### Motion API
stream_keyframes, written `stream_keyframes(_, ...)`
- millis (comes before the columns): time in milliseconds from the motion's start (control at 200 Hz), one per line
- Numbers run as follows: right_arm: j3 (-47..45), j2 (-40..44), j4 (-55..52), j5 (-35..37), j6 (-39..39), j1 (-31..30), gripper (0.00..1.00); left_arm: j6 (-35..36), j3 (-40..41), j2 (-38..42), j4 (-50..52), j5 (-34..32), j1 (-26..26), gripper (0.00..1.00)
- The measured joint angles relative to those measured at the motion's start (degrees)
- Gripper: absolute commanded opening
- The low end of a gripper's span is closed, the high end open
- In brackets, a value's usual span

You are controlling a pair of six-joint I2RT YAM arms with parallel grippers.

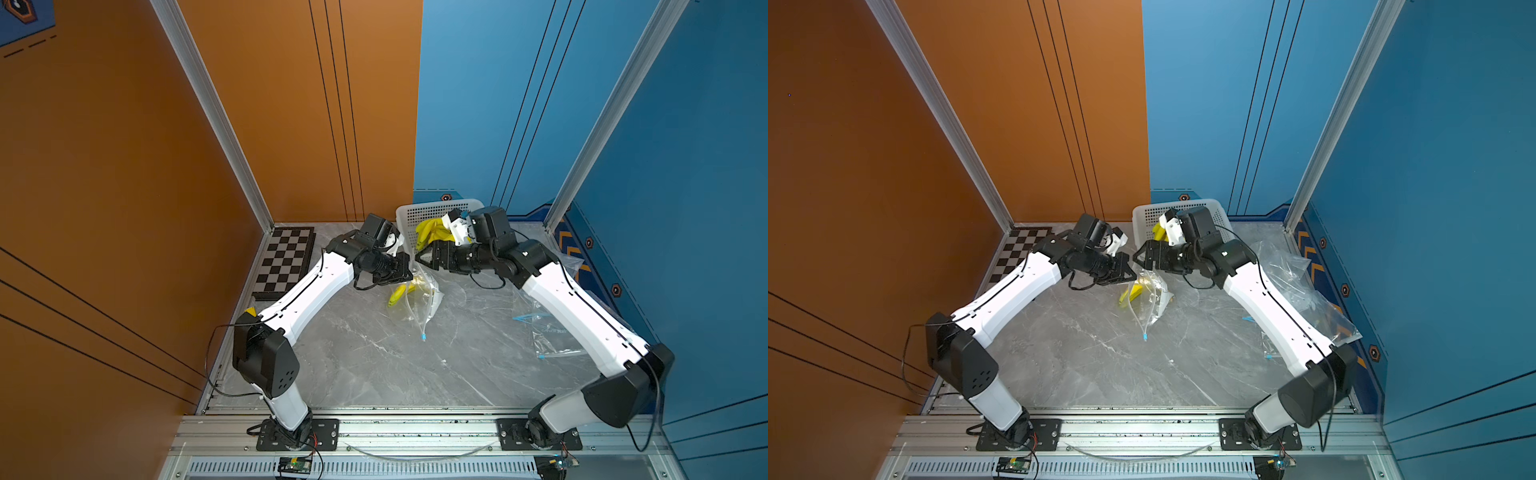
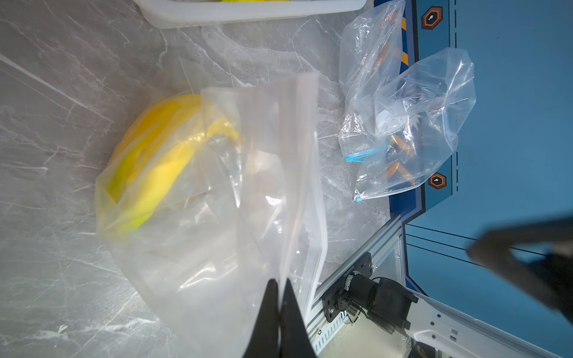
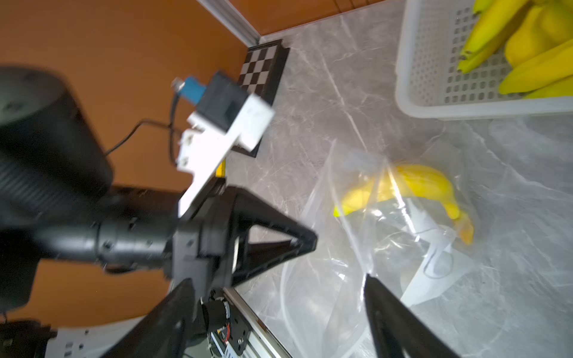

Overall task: Open the zip-top bag and take out the banana
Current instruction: Pick up the banana from the zipper food storage bag.

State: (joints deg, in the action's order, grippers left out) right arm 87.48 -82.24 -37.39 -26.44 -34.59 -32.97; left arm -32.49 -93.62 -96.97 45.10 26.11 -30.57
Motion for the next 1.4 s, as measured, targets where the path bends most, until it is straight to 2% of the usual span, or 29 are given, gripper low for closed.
stream_keyframes(70,-4.8,3.0,1.9,0.2,-2.1,-2.3,0.41,0.0,0.0,0.0,0.0,0.1,0.0,0.0)
stream_keyframes(115,-8.4,4.0,3.7,0.8,-3.3,-3.3,0.38,0.0,0.0,0.0,0.0,0.1,0.0,0.0)
stream_keyframes(240,-16.5,4.0,6.6,2.1,-7.4,-4.9,0.37,0.0,0.1,0.0,0.0,0.2,-0.1,0.0)
stream_keyframes(325,-18.6,3.8,7.0,3.0,-8.9,-5.6,0.38,0.0,0.2,0.0,0.0,0.2,-0.4,0.0)
stream_keyframes(666,-18.7,3.3,10.6,6.1,-10.3,-4.9,0.39,0.0,0.2,0.1,0.0,0.5,-1.4,0.0)
stream_keyframes(916,-18.5,1.2,6.7,12.9,-10.3,-3.5,0.39,-0.9,0.2,0.1,0.0,0.6,-2.5,0.0)
stream_keyframes(1106,-16.3,-0.4,4.8,16.2,-10.3,-5.7,0.4,-1.7,-0.4,0.1,0.0,0.6,-3.9,0.0)
stream_keyframes(1396,-16.4,-4.3,7.6,17.3,-12.4,-10.5,0.4,-3.7,-1.5,0.1,-0.2,-0.2,-5.3,0.0)
